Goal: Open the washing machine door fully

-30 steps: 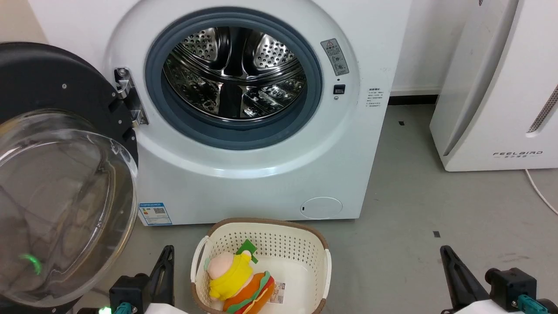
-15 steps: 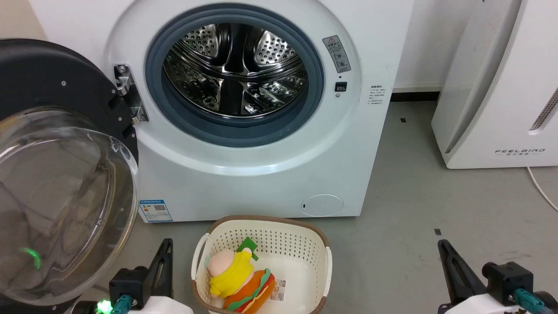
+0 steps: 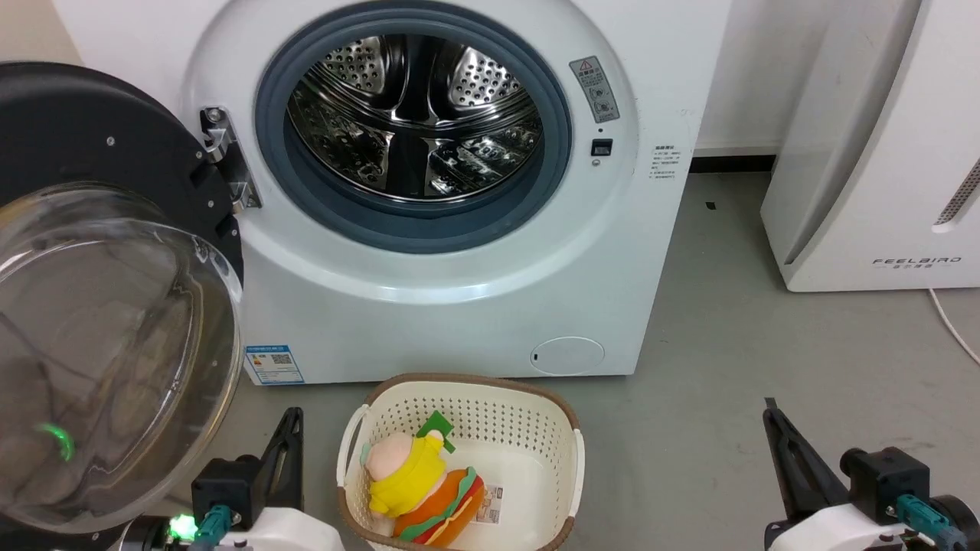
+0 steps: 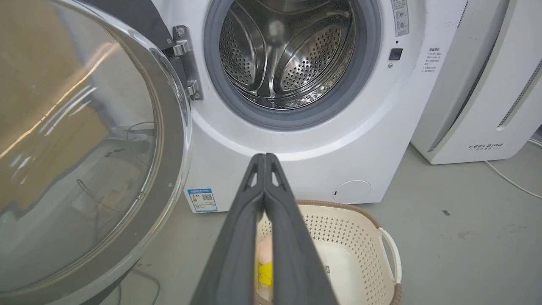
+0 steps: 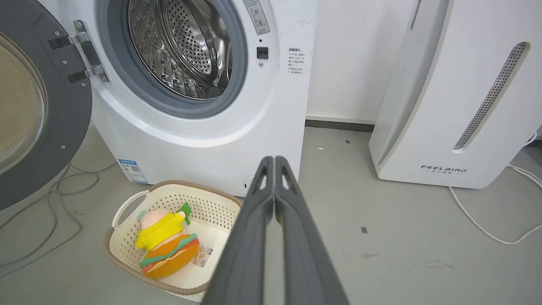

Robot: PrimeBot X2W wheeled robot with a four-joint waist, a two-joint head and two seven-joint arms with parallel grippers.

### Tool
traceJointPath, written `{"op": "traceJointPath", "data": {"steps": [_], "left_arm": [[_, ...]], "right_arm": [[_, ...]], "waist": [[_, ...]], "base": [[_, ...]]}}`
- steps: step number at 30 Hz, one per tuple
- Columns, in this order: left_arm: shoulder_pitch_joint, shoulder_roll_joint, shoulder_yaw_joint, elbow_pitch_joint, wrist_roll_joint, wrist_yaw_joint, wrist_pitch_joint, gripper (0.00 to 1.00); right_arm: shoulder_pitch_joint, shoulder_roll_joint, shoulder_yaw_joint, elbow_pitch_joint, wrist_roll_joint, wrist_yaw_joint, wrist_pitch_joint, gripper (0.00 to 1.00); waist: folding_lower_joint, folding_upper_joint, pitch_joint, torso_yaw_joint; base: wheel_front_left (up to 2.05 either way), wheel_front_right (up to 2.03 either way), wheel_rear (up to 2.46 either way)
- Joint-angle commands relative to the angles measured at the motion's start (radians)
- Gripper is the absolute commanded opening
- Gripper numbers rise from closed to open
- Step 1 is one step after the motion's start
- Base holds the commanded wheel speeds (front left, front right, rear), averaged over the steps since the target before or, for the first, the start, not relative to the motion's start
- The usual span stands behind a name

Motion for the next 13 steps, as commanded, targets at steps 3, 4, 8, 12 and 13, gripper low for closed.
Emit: {"op": "traceJointPath", "data": {"steps": [3,4,8,12,13], "left_arm": [[-0.02,-0.009,0.008,-0.007,0.015,-0.01,0.006,0.0],[-0.021,-0.011,0.009,-0.008,0.018,-0.011,0.007,0.0],[-0.026,-0.016,0.015,-0.01,0.026,-0.015,0.013,0.0],[-0.031,-0.021,0.021,-0.013,0.035,-0.02,0.018,0.0],[-0.032,-0.023,0.022,-0.013,0.037,-0.021,0.019,0.0]], "right_arm": [[-0.023,0.002,0.003,0.002,-0.013,0.0,-0.005,0.0],[-0.025,0.002,0.004,0.003,-0.014,0.0,-0.005,0.0],[-0.032,0.002,0.005,0.004,-0.019,-0.001,-0.005,0.0],[-0.039,0.002,0.006,0.005,-0.023,-0.001,-0.005,0.0],[-0.041,0.002,0.007,0.006,-0.025,-0.001,-0.005,0.0]], "waist": [[-0.0001,0.0,0.002,0.001],[-0.0001,0.0,0.003,0.001],[-0.0001,0.0,0.006,0.002],[-0.0001,0.0,0.009,0.003],[-0.0001,0.0,0.009,0.003]], "base": [[0.0,0.0,0.0],[0.0,0.0,0.0],[0.0,0.0,0.0],[0.0,0.0,0.0],[0.0,0.0,0.0]]}}
